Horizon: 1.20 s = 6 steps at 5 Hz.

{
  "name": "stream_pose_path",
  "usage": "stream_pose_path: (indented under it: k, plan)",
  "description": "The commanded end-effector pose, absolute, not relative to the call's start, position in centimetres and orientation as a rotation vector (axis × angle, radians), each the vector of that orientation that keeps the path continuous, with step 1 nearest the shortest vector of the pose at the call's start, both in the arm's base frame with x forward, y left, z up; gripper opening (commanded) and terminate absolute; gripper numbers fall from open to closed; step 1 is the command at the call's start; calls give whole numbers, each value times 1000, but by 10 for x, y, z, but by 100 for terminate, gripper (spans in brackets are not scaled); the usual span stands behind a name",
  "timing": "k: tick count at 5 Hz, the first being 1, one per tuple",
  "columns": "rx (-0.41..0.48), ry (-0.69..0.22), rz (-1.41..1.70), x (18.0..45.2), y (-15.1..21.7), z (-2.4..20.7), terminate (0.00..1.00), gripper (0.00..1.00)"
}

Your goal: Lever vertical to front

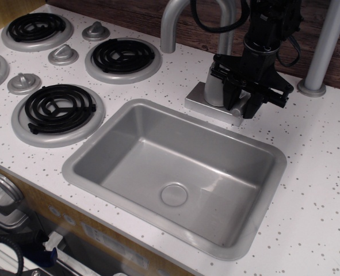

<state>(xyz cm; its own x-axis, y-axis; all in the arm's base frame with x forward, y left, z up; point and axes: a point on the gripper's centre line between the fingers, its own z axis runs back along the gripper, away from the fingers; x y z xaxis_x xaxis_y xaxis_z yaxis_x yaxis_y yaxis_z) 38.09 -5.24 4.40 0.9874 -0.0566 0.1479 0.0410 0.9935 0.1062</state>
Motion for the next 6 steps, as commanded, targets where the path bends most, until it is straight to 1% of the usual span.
stream_pose_path:
  k: [1,2,3,4,5,6]
  plan:
    - [83,-208,-21,385,-44,56,0,0]
    - [98,-211,-11,382,-45,61,0,100]
    - [145,-190,7,375,-47,72,0,100]
    - [180,-188,38,364,-48,82,0,100]
    - [198,-182,56,355,-47,88,0,100]
    - [207,-185,74,350,-47,89,100,100]
